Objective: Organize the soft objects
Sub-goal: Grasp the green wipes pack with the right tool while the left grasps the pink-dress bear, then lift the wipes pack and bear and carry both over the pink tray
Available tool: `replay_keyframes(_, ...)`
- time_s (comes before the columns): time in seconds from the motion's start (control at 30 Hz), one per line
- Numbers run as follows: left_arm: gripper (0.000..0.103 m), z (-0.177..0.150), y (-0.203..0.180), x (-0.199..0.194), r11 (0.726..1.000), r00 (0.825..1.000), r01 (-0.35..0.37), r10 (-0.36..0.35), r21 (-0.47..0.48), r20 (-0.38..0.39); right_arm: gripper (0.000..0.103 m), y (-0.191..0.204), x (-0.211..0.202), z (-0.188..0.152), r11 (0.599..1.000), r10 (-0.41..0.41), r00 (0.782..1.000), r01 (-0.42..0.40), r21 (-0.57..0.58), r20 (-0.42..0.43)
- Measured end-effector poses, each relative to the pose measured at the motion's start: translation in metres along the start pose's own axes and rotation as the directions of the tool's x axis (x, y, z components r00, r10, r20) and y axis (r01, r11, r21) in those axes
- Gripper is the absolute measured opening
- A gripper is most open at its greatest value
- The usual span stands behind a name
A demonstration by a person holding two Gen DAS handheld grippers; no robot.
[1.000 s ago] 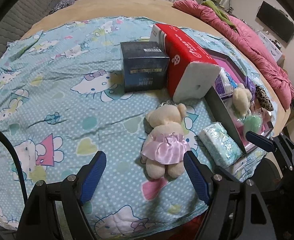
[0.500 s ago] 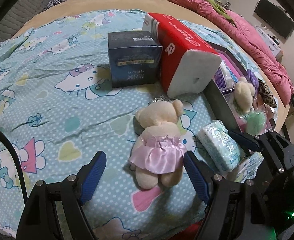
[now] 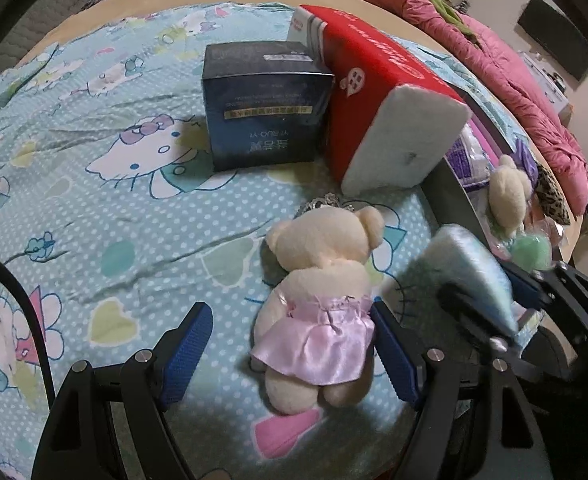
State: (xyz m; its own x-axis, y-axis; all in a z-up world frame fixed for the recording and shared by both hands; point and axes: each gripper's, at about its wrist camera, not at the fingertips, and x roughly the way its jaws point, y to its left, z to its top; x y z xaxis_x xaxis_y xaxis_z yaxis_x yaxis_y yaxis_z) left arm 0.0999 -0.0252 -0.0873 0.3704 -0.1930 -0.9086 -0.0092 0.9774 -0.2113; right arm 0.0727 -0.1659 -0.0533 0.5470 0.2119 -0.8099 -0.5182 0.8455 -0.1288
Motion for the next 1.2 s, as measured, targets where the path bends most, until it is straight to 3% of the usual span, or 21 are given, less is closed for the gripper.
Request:
replay_keyframes(0.13, 0.073, 0.003, -0.001, 0.005, 1.000, 1.000, 0.020, -0.020, -0.007, -0.004, 0.032, -0.017, -0.011, 0.003, 0.993, 0.082, 0.996, -0.086, 0.086, 0.045)
replay_keyframes(0.23, 0.056, 0.007, -0.006, 0.009, 0.998, 0.998, 0.059, -0.059, -0.011, -0.007, 0.033, -0.026, -0.017, 0.002, 0.981, 0.119, 0.990, -0.128, 0.145, 0.070)
replay_keyframes(0.4, 0.042, 0.006, -0.018, 0.013, 0.996, 0.996, 0.083, -0.083, 0.020, 0.011, 0.033, -0.030, -0.028, -0.001, 0.967, 0.151, 0.982, -0.171, 0.187, 0.116)
replay_keyframes(0.5, 0.041, 0.001, -0.023, 0.006, 0.994, 0.992, 0.109, -0.110, 0.022, 0.053, 0.033, -0.028, -0.035, -0.003, 0.960, 0.168, 0.974, -0.196, 0.198, 0.151)
replay_keyframes(0.8, 0.041, -0.011, -0.033, -0.035, 0.995, 0.986, 0.090, -0.097, 0.051, 0.139, 0.032, -0.043, -0.059, -0.003, 0.941, 0.172, 0.949, -0.238, 0.242, 0.264)
replay_keyframes(1.2, 0.041, -0.006, -0.062, -0.081, 0.992, 0.975, 0.079, -0.097, 0.097, 0.202, 0.032, -0.077, -0.087, -0.010, 0.899, 0.153, 0.917, -0.284, 0.333, 0.368)
